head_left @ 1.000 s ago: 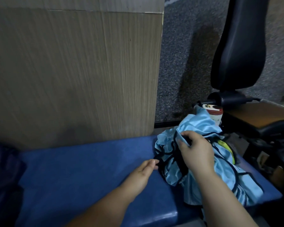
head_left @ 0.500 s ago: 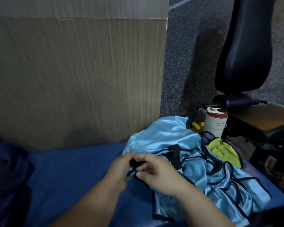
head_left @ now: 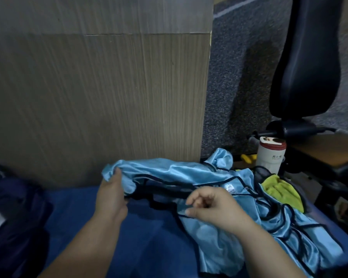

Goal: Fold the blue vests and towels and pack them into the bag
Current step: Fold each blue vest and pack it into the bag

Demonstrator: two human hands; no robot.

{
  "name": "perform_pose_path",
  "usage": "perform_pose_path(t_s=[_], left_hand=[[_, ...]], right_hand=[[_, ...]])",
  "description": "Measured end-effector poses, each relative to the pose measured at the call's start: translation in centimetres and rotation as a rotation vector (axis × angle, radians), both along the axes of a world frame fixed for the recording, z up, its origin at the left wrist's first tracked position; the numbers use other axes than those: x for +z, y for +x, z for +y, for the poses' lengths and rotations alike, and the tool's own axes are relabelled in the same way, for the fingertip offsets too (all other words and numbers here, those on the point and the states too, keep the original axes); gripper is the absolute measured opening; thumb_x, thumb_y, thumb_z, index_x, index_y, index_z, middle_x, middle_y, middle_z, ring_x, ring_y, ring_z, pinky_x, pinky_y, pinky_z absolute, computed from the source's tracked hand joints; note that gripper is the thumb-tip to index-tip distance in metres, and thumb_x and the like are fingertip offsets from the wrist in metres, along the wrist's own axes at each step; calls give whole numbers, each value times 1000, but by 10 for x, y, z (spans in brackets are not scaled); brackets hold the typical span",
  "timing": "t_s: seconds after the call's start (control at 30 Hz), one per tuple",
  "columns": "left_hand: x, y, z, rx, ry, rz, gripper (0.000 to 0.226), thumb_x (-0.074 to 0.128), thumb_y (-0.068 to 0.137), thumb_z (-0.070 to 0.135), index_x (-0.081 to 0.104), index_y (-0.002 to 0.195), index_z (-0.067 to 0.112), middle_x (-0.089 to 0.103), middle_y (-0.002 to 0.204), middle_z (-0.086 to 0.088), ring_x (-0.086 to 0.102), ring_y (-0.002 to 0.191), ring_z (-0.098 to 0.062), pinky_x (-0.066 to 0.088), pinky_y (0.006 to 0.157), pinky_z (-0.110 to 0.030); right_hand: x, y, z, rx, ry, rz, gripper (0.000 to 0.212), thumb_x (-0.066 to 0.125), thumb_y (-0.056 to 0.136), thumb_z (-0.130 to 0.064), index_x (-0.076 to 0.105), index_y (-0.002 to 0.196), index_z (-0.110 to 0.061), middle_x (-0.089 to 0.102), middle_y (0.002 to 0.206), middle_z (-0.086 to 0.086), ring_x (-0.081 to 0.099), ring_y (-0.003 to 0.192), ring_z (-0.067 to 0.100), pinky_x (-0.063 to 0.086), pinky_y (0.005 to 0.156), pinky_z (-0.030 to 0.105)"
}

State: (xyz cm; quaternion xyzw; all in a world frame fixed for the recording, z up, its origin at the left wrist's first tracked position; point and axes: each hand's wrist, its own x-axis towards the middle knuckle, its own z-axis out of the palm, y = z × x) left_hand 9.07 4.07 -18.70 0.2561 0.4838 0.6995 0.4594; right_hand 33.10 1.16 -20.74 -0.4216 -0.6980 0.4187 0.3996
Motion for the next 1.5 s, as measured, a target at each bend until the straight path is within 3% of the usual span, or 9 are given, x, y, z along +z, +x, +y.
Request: perform_pose_path(t_s=[0.23, 0.43, 0.67, 0.77, 0.9, 1.0, 1.2, 1.4, 1.5], left_hand=[[6, -48, 7, 343, 74, -74, 37, 51, 101, 25, 47, 136, 12, 62, 124, -8, 65, 101, -17, 56, 78, -34], [-5, -54, -3, 409, 47, 157, 26, 51, 95, 12, 44, 119, 7, 56, 95, -6, 59, 86, -19, 55, 71, -32], [-37, -35, -16, -124, -252, 967, 69, 74, 68, 63, 50, 126, 34, 39, 137, -5, 48, 120, -26, 43, 99, -41], [-58, -18, -20, -412, -316, 1430, 114, 40, 36, 103, 37, 137, 50, 28, 152, 11, 26, 140, -16, 26, 114, -44], [-81, -12, -25, -540, -294, 1647, 69, 60, 71, 73, 33, 132, 59, 31, 134, 29, 23, 138, -6, 9, 112, -37], [-77, -23, -21, -307, -283, 1575, 22, 53, 88, 46, 49, 104, 61, 52, 126, 21, 45, 125, -10, 32, 101, -34], [-85, -80, -11, 144, -508, 1473, 29, 56, 87, 38, 60, 116, 34, 56, 131, 0, 50, 118, -28, 42, 98, -44], [-75, -77, -15, -136, -184, 811, 44, 50, 70, 43, 60, 110, 54, 62, 125, 4, 55, 121, -23, 38, 109, -46], [-72, -57, -18, -306, -290, 1082, 40, 43, 96, 52, 57, 129, 35, 38, 145, 13, 24, 144, -19, 8, 117, -43]], right_hand=[[-7, 14, 7, -357, 66, -274, 28, 84, 72, -38, 59, 68, -24, 56, 60, -10, 50, 57, 4, 42, 58, 24], [-8, 20, 8, -458, -107, -753, 89, 69, 67, -74, 33, 141, -41, 33, 145, -5, 32, 136, 23, 37, 109, 45], [-7, 6, 8, -382, -230, -213, 38, 80, 77, -26, 61, 110, -25, 66, 103, -7, 64, 87, 11, 55, 74, 29], [-5, 1, 7, -188, -309, 87, 35, 84, 73, -14, 69, 103, -20, 75, 96, 4, 72, 87, 23, 58, 85, 45], [-6, 4, 7, 162, -390, 299, 55, 88, 62, -17, 69, 113, -14, 72, 106, 7, 68, 98, 22, 55, 86, 35], [-5, 2, 6, 94, -311, 330, 29, 73, 81, -9, 70, 108, -17, 72, 98, 1, 66, 92, 12, 52, 76, 21], [-21, 8, 21, -406, 32, -178, 24, 66, 91, -21, 60, 102, -42, 57, 109, -17, 57, 97, 5, 45, 82, 18], [-37, -8, 19, -104, -7, -586, 67, 66, 89, -40, 31, 146, -49, 18, 156, -23, 18, 145, 10, 21, 118, 32], [-44, -20, 18, -8, -92, -741, 84, 67, 86, -46, 13, 150, -50, 23, 158, -9, 31, 141, 17, 31, 114, 33]])
